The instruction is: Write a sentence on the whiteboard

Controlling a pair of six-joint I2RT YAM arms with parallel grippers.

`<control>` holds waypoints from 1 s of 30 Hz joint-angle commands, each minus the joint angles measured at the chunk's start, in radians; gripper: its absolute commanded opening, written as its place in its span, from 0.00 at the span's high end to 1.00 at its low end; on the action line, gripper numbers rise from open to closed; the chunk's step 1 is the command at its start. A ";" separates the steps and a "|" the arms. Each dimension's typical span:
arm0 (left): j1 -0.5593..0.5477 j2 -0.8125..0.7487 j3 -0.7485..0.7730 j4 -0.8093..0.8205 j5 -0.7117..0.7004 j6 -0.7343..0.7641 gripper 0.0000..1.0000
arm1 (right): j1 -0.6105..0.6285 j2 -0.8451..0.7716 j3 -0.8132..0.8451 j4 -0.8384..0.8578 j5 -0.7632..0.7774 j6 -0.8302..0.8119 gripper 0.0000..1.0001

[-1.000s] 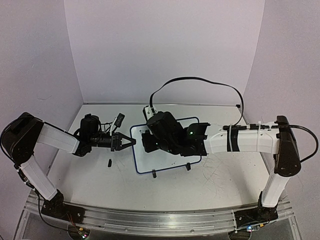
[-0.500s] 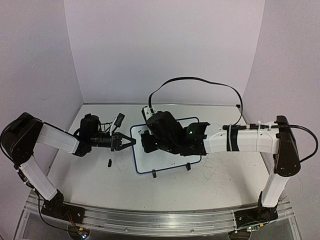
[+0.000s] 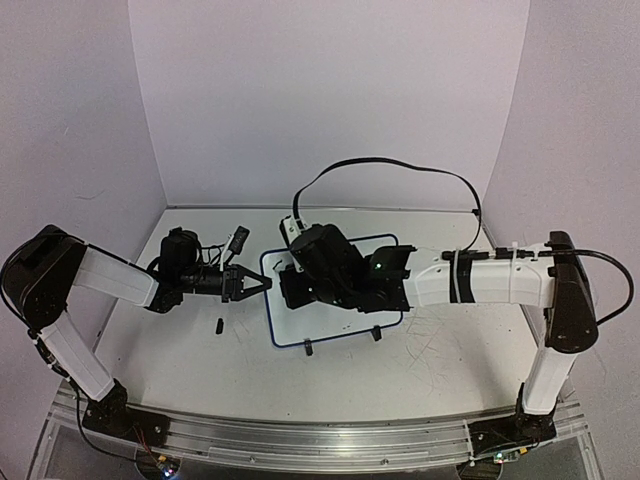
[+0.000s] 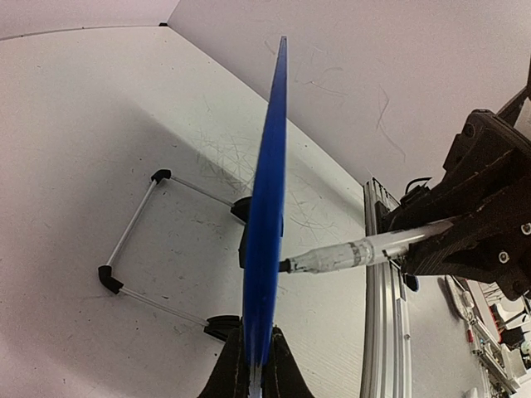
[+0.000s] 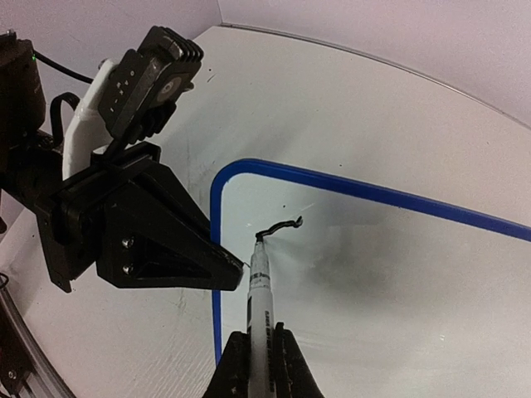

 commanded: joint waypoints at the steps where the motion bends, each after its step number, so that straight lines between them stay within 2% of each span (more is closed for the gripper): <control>1: -0.003 -0.047 -0.012 0.040 0.009 0.013 1.00 | -0.007 0.015 0.033 -0.022 0.006 0.011 1.00; 30: -0.003 -0.041 -0.009 0.040 0.010 0.013 1.00 | -0.006 -0.042 -0.037 -0.042 0.078 0.072 1.00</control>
